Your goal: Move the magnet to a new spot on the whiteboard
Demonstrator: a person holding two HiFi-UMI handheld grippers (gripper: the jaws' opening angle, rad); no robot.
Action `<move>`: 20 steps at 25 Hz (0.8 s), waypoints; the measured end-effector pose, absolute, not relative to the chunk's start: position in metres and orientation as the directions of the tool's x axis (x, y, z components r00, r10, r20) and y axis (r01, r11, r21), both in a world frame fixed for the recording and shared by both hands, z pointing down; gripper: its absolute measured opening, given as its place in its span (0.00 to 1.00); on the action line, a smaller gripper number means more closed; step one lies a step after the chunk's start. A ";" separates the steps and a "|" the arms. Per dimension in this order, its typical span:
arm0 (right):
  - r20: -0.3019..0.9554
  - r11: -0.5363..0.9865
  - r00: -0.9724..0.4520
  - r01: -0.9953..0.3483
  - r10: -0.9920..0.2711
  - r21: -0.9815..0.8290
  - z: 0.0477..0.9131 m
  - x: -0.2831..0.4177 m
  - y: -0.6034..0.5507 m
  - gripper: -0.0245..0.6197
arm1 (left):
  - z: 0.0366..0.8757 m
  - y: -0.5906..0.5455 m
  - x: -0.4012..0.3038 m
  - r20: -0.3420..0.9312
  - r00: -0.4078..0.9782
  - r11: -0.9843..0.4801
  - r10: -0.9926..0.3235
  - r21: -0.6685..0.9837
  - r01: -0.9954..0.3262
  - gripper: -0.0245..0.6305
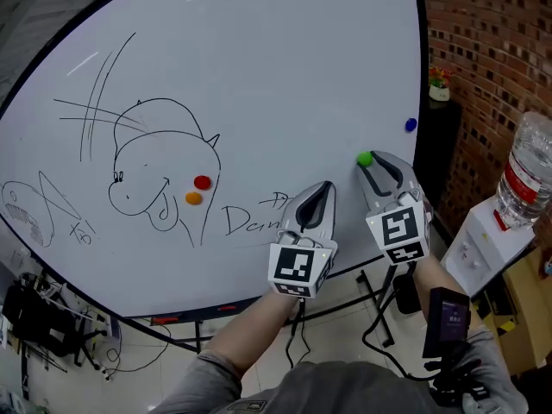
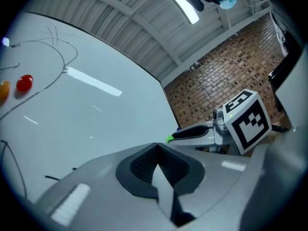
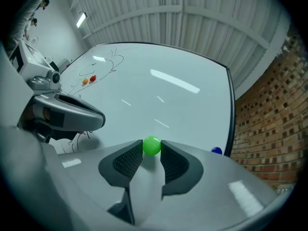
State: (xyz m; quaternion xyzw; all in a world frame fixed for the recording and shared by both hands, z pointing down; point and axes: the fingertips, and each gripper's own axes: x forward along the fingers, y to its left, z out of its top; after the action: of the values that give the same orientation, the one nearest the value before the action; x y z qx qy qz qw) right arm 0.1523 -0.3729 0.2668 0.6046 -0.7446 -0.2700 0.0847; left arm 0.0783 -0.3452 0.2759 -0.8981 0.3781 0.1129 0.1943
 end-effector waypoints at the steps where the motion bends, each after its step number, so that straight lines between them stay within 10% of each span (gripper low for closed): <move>1: -0.198 0.116 -0.244 -0.858 -0.949 0.501 0.268 0.164 -0.374 0.23 | 0.277 -0.346 0.089 -0.347 0.695 -0.646 -0.629 -0.264 -0.717 0.04; 20: -0.165 0.139 -0.227 -0.896 -0.960 0.423 0.289 0.274 -0.398 0.24 | 0.287 -0.365 0.194 -0.332 0.725 -0.676 -0.604 -0.268 -0.686 0.04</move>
State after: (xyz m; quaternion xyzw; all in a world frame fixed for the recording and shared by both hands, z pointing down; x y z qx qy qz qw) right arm 0.2741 -0.3981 0.2886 0.6176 -0.7511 -0.2217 0.0725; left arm 0.1936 -0.3648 0.2868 -0.9091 0.3547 0.1085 0.1897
